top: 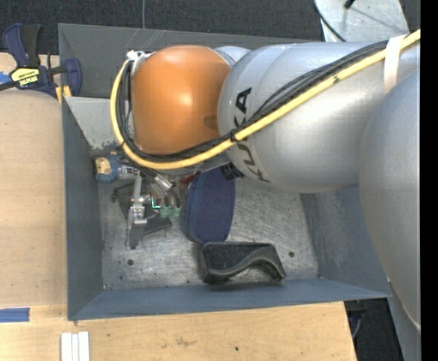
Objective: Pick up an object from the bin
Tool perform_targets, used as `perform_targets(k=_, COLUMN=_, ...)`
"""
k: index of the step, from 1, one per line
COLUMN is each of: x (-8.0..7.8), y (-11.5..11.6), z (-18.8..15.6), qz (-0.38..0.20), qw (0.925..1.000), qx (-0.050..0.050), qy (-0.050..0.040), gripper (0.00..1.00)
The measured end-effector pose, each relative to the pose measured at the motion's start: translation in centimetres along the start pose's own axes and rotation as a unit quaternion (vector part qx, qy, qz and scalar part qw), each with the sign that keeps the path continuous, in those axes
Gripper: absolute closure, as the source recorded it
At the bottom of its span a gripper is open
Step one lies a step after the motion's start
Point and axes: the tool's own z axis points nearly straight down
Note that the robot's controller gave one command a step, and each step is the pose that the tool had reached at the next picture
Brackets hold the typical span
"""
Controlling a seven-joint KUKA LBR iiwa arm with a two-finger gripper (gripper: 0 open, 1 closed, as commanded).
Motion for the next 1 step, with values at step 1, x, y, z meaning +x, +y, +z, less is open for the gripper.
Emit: perform_targets(k=1, x=-8.00, y=-6.80, z=14.60, qz=-0.109, qw=0.9940, qx=-0.002, qy=-0.0057, gripper=0.00)
